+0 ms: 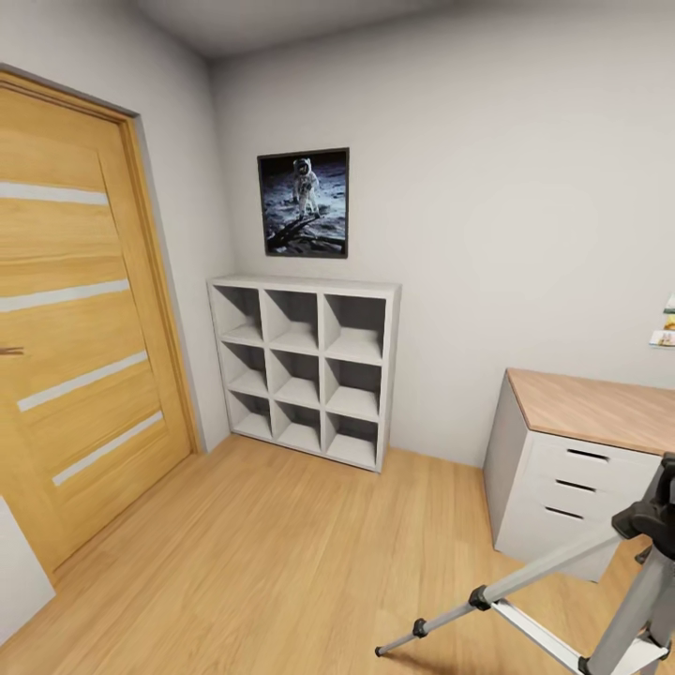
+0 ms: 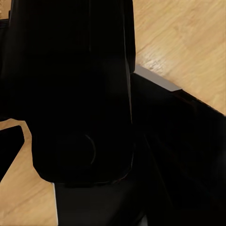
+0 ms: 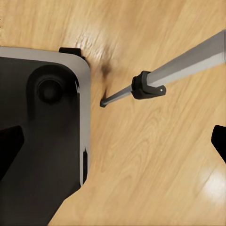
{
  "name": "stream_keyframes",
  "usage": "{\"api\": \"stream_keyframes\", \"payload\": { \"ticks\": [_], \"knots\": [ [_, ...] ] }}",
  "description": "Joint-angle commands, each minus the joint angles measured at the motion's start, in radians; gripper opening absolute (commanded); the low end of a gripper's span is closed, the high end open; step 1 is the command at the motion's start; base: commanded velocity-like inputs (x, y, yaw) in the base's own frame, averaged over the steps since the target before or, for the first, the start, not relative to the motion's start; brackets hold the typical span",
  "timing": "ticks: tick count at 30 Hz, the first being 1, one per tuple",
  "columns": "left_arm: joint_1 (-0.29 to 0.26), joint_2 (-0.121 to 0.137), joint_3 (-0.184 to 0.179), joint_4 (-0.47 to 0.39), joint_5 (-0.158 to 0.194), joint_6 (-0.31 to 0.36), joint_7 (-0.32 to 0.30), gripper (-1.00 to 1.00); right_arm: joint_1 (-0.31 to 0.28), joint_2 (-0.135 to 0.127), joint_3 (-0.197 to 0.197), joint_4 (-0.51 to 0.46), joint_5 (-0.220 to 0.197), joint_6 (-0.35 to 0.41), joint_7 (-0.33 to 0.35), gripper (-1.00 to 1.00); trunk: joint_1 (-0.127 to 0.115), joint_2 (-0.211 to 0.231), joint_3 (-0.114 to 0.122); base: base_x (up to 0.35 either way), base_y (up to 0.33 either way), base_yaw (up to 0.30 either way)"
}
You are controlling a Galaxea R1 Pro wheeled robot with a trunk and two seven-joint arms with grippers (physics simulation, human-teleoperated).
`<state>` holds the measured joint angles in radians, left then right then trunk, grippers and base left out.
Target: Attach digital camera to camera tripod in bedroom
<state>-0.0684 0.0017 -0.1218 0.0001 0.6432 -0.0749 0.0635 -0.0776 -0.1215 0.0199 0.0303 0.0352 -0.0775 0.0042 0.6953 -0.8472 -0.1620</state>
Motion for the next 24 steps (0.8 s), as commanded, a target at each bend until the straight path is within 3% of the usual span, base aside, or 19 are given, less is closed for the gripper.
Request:
{"api": "stream_keyframes", "payload": {
  "ticks": [1, 24],
  "knots": [
    [-0.001, 0.000, -0.009, 0.000, 0.003, -0.002, 0.004, -1.00, -0.002, 0.000, 0.002, 0.003, 0.004, -0.006, 0.000, 1.00, -0.004, 0.006, 0.002, 0.000, 0.000, 0.000],
    [-0.001, -0.001, -0.009, 0.000, 0.003, -0.003, 0.004, -1.00, -0.002, -0.002, 0.002, 0.002, 0.006, -0.002, 0.002, 1.00, -0.092, 0.167, 0.074, 0.000, 0.000, 0.000]
  ]
}}
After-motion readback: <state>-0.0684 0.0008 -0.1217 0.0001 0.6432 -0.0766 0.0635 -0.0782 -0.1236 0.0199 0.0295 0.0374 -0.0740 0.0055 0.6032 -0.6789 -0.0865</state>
